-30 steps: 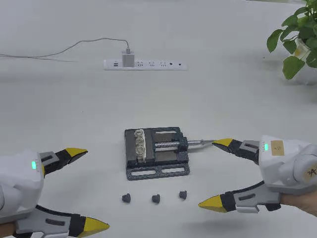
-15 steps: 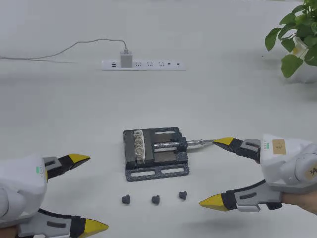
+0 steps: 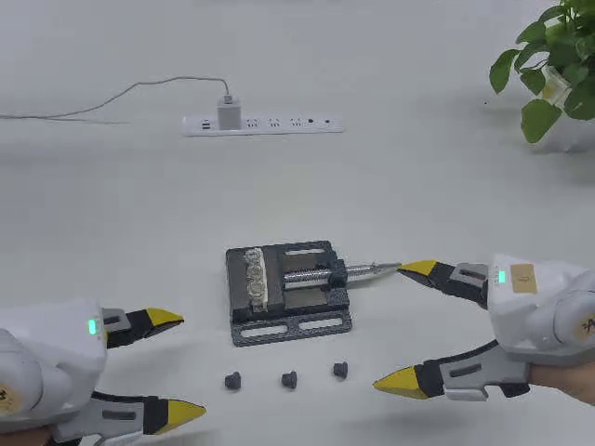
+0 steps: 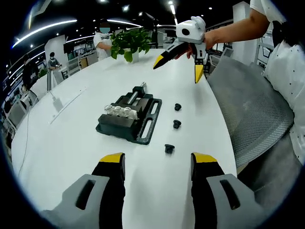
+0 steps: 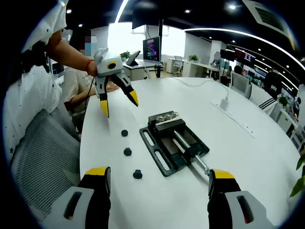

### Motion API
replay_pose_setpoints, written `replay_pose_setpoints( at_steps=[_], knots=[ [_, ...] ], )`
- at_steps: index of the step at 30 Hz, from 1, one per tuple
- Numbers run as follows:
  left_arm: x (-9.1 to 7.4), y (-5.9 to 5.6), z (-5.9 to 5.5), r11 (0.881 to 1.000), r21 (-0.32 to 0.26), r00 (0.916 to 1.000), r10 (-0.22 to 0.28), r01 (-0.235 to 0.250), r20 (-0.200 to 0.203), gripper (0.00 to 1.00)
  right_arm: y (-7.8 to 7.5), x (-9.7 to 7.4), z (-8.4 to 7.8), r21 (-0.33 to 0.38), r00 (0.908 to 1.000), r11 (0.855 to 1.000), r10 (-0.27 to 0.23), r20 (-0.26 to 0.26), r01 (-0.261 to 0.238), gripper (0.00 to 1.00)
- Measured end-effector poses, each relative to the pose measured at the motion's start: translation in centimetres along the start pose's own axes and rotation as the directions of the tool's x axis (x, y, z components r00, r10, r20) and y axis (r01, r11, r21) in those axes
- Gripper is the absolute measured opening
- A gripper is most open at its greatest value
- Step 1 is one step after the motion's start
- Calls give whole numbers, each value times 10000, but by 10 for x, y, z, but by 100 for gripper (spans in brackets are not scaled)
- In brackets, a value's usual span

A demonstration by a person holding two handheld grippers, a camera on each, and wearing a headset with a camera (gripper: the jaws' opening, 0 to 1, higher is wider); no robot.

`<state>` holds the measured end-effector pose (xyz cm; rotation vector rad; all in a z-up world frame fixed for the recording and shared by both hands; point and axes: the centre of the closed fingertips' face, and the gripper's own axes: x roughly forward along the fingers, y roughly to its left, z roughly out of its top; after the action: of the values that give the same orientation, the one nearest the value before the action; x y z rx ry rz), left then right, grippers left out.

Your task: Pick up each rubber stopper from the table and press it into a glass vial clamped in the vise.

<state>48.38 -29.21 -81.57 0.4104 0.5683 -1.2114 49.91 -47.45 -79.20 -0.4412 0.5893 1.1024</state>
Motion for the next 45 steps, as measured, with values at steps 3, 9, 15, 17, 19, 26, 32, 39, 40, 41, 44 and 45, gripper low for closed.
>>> replay_pose_setpoints(
  at_steps=[3, 9, 15, 17, 19, 26, 32, 39, 40, 41, 44, 45],
  knots=[
    [6, -3, -3, 9997, 149, 9996, -165, 168, -225, 46, -1, -1, 0, 36, 10000, 10000, -27, 1, 27, 83],
    [18, -6, -9, 9990, 182, 9976, -391, 402, -576, 32, -3, -3, -2, 66, 10000, 9999, -92, -7, 92, 83],
    [29, -11, -13, 9980, 212, 9941, -581, 603, -911, 22, -3, -4, -4, 102, 10000, 9999, -92, -35, 93, 82],
    [33, -12, -13, 9973, 348, 9933, -613, 650, -980, 20, -3, -4, -5, 130, 10000, 9999, -84, -31, 84, 82],
    [36, -13, -14, 9971, 345, 9923, -641, 681, -1059, 18, -2, -4, -6, 142, 10000, 9999, -77, -45, 77, 82],
    [45, -20, -17, 9943, 511, 9884, -871, 940, -1242, 13, -3, -6, -7, 171, 9999, 9998, -105, -67, 106, 81],
    [47, -21, -16, 9940, 521, 9881, -895, 966, -1249, 11, -3, -7, -7, 200, 9999, 9997, -111, -94, 113, 81],
    [50, -19, -16, 9918, 749, 9862, -931, 1040, -1371, 6, -4, -7, -8, 212, 9998, 9997, -140, -121, 143, 81],
    [50, -19, -17, 9915, 747, 9857, -949, 1061, -1395, 6, -4, -7, -8, 220, 9998, 9997, -136, -123, 138, 81],
    [50, -19, -17, 9911, 790, 9855, -957, 1074, -1398, 6, -4, -7, -8, 214, 9998, 9997, -138, -123, 141, 81],
    [50, -20, -17, 9902, 840, 9847, -992, 1120, -1435, 5, -4, -7, -7, 225, 9998, 9996, -146, -110, 149, 81],
    [50, -20, -17, 9899, 855, 9846, -1005, 1135, -1433, 5, -4, -7, -7, 226, 9998, 9996, -144, -105, 147, 81]
  ],
)
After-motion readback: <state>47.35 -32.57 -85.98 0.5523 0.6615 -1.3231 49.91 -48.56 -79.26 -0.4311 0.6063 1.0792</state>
